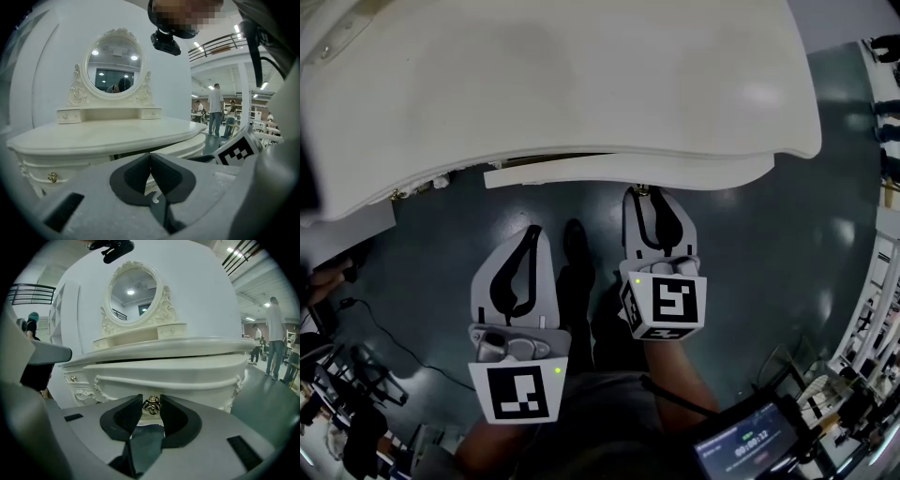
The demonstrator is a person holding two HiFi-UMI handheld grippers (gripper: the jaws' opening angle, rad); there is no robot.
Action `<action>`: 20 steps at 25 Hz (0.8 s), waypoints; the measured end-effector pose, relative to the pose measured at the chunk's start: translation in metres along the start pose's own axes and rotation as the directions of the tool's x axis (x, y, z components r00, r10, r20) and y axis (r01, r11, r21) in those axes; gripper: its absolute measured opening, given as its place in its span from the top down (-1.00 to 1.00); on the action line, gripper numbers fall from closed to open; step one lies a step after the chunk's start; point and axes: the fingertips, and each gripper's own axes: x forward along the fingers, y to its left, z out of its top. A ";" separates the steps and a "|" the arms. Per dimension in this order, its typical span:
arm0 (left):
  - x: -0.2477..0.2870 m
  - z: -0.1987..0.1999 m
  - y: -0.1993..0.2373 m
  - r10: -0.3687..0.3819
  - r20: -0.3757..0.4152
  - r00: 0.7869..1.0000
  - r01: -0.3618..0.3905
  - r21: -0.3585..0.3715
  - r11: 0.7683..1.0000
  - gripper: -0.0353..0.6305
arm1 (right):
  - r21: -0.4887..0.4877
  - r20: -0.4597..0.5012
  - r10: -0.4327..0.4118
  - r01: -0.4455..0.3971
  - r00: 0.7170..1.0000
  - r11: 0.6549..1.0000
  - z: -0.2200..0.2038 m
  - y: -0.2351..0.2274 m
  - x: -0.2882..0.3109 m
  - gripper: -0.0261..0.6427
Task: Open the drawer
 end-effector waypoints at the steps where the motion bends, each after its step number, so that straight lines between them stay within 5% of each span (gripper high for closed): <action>1: 0.001 -0.003 -0.003 0.001 -0.001 1.000 -0.001 -0.001 1.000 0.85 | 0.001 -0.002 -0.001 0.001 1.000 1.000 -0.003 -0.002 0.001 0.57; 20: -0.059 -0.003 -0.004 0.023 0.035 0.999 -0.023 0.011 1.000 0.85 | -0.018 -0.004 0.006 -0.006 1.000 1.000 -0.022 0.036 -0.042 0.57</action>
